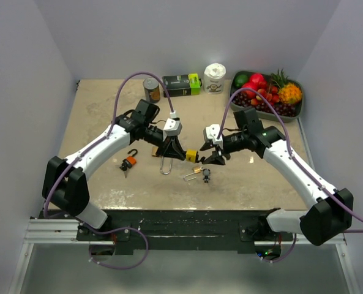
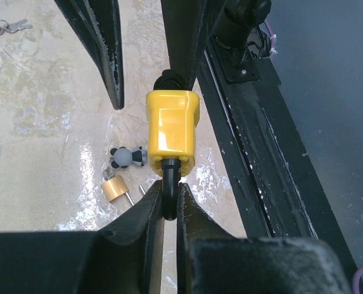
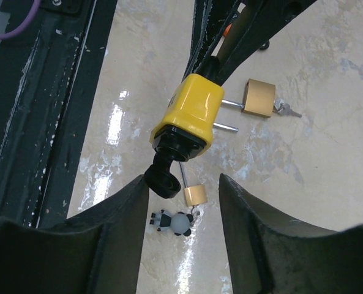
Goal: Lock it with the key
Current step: Adjust the lock.
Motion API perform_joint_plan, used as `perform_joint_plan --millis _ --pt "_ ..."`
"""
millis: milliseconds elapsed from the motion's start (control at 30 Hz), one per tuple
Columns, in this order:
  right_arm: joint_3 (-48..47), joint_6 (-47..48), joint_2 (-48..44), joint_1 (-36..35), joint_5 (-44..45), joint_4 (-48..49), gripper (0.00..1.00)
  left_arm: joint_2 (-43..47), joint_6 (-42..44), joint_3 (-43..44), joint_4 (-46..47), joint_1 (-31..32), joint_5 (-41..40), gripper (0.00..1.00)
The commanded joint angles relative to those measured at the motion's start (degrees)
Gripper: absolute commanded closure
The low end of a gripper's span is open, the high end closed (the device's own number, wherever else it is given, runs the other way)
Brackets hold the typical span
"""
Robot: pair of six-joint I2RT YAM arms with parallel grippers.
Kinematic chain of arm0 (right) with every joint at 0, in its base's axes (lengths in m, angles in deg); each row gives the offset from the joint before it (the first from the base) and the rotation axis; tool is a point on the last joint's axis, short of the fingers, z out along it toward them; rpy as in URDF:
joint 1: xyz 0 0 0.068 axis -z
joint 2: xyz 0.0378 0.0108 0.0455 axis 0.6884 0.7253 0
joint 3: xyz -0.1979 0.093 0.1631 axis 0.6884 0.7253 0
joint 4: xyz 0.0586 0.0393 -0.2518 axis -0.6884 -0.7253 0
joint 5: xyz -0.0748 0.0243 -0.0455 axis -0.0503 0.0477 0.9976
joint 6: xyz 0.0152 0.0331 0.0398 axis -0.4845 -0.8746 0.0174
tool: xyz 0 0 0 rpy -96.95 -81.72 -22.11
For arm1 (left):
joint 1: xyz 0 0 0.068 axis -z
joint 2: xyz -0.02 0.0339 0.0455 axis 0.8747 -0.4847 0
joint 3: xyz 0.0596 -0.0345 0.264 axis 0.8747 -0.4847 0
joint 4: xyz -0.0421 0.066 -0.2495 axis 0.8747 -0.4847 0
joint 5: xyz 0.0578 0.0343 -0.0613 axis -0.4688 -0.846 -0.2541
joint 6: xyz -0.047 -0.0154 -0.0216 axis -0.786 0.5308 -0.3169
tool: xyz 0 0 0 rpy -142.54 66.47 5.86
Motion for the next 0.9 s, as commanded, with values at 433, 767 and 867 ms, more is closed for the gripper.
perform_joint_plan --millis 433,767,867 --pt "-4.5 8.3 -0.8 -2.3 -0.2 -7.1 0.69 5.3 -0.4 -2.6 4.4 1.3 2.6 1.0" --pt "-4.1 10.1 -1.3 -2.3 1.4 -8.1 0.69 5.5 0.5 -2.8 3.6 1.2 3.0 1.0" --pt "-3.8 8.0 -1.4 -2.4 1.7 -5.9 0.68 5.5 0.6 -2.9 3.6 1.2 3.1 1.0"
